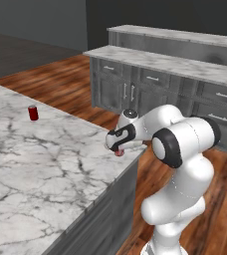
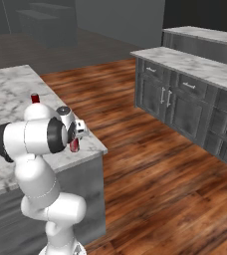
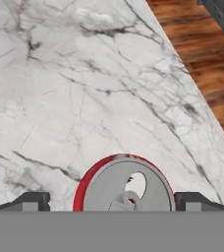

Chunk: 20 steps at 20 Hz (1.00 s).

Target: Four empty soda cans are scattered around the kitchen. Gather all the cans and cluster them next to the stove for recycling.

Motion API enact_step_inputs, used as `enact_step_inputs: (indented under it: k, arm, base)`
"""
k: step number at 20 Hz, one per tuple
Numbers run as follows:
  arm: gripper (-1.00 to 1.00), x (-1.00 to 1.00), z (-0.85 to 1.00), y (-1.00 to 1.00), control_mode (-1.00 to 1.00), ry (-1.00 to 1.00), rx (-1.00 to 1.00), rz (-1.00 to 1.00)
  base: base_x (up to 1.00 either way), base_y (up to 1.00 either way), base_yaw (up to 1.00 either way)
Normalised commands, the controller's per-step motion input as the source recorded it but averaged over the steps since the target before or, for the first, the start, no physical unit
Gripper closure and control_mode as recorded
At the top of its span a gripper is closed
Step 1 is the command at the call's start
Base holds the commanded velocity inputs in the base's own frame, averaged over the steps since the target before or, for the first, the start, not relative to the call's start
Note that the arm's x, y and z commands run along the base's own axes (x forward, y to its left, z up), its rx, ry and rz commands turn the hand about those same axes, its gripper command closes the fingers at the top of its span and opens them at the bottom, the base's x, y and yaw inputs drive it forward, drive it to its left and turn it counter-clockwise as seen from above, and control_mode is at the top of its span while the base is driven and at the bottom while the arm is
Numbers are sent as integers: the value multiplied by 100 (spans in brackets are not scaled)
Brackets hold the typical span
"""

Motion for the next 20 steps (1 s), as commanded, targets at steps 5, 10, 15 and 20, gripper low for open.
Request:
enact_step_inputs:
  k: [5,10,15,20]
  arm:
    - [100,-2,-6,2,-100,0,0,0]
    - [100,-12,-3,0,-100,0,0,0]
    - [100,-28,9,-3,-100,-3,1,0]
    - [100,-33,26,0,-100,-5,0,0]
  base:
    - [0,0,0]
    - [0,0,0]
    - [0,0,0]
    - [0,0,0]
